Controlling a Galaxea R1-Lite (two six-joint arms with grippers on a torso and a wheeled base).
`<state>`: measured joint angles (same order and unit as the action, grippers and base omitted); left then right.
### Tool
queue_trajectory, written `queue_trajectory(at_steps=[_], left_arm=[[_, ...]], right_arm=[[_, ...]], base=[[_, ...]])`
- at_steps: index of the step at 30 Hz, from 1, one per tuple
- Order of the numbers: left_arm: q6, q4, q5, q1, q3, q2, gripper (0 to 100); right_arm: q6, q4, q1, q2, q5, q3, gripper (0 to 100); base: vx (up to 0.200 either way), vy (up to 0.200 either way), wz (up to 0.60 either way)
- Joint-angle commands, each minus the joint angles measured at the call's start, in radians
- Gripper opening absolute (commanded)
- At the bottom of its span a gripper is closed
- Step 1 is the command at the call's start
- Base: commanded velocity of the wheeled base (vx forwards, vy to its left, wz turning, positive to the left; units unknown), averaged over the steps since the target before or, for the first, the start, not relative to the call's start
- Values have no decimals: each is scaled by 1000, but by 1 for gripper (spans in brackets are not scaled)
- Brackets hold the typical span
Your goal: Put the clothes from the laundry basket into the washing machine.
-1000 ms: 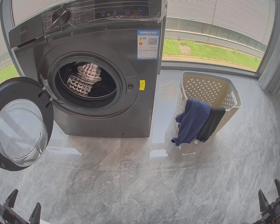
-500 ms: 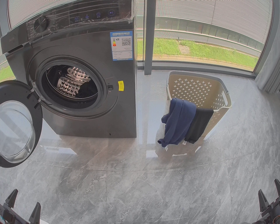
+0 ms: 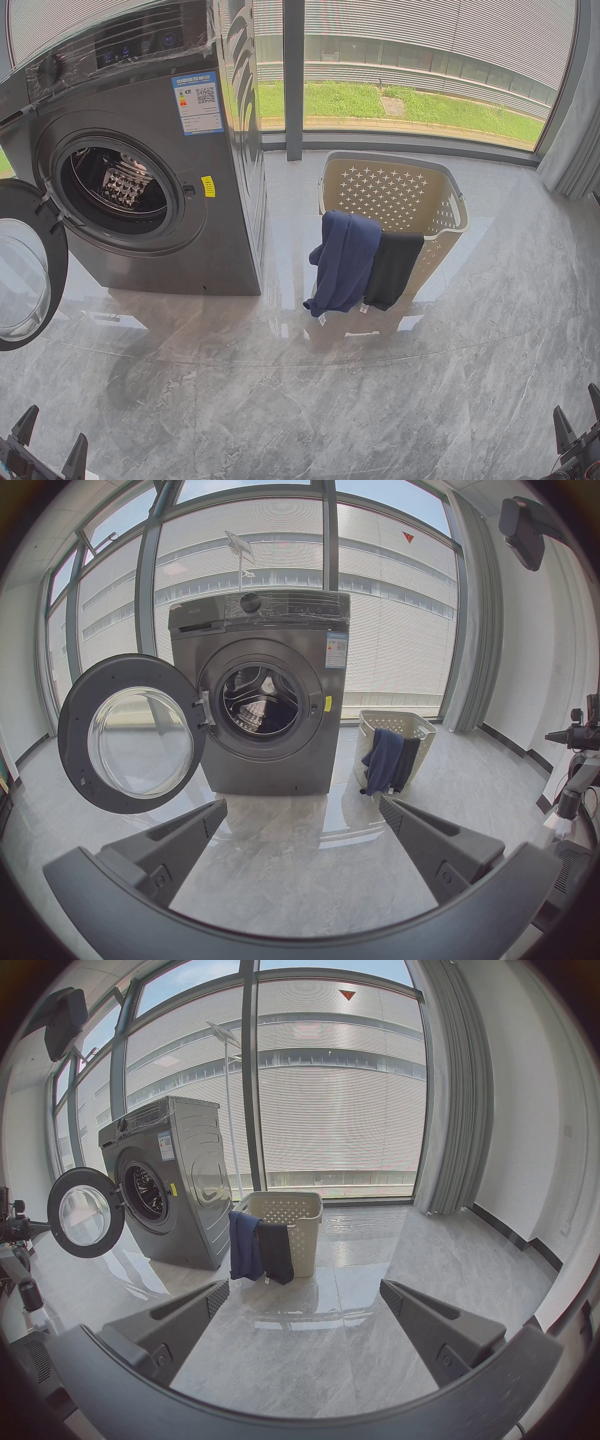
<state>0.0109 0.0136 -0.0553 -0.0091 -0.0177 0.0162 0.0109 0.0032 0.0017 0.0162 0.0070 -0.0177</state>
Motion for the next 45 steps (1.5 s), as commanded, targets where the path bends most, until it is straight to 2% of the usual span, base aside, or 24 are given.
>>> queue_trajectory(at_steps=[1, 6, 24, 33, 45], left_arm=[[0, 0, 0, 0, 12, -9, 100], [0, 0, 0, 0, 12, -9, 100], [-2, 0, 2, 0, 12, -9, 100], [-2, 0, 0, 0, 12, -9, 100], [-2, 0, 0, 0, 12, -9, 100]], right_arm=[[-2, 0, -2, -16, 1, 16, 100], [-3, 1, -2, -16, 4, 16, 100], [-5, 3, -2, -16, 5, 15, 100], [-5, 1, -2, -16, 5, 15, 100], [-5, 3, -2, -16, 5, 15, 100]], base=[[0, -200, 0], [0, 0, 0], [200, 0, 0], [0, 0, 0], [0, -200, 0]])
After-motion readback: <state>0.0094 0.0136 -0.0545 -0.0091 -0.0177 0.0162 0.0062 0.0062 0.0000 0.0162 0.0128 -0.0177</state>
